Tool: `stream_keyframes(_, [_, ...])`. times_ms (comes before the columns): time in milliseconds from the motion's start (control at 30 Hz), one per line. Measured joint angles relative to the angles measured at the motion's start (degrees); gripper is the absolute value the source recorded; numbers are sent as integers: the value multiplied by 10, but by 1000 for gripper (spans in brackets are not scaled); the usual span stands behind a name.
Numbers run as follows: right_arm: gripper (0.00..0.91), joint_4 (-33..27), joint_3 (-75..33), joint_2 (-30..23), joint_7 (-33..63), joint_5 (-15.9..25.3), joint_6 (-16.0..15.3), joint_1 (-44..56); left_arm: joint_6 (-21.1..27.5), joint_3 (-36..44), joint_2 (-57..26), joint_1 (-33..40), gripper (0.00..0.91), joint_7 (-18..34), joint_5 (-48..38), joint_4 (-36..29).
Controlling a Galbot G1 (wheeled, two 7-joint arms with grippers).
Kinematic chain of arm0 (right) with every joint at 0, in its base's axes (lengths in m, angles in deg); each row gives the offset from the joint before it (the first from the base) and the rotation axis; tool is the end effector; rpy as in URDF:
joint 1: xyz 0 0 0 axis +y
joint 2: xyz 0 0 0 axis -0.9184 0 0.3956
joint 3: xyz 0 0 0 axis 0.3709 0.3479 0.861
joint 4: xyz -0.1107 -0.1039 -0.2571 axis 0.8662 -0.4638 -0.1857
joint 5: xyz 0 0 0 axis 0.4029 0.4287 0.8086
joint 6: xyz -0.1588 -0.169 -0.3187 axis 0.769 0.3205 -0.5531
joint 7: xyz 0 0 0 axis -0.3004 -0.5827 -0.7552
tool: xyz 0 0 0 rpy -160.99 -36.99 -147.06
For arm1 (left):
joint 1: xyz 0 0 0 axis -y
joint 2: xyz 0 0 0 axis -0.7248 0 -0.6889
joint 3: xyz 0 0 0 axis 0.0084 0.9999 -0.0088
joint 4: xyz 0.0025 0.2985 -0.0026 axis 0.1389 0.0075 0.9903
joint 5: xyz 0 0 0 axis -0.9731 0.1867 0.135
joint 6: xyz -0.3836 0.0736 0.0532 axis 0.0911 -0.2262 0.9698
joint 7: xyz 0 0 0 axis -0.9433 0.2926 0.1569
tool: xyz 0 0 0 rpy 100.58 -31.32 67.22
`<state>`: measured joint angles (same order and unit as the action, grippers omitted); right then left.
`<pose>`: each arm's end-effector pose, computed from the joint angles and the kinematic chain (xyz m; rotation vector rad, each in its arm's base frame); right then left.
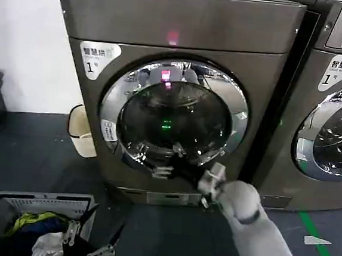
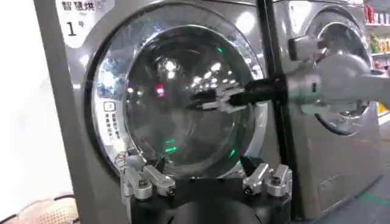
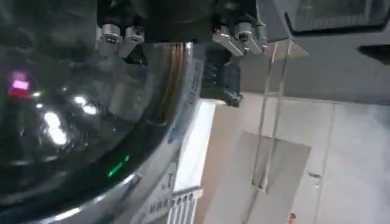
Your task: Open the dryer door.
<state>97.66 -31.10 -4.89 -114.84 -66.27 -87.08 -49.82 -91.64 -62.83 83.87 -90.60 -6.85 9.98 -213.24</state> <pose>0.4535 0.1092 -0.1391 -1.5163 2.5532 -0.3119 0.1751 0.0584 -0.2204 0.6425 3.0114 0.2514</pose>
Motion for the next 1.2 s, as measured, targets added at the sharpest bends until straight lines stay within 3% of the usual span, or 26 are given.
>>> stream_keyframes(900, [907,-158,55,-86,4,-2,5,-87,5,-2,2,-2,907,7,4,-1])
stream_keyframes(1200, [907,-191,62,-108,-18,-2,11,-106,28,0,-1,5,907,35,4,0])
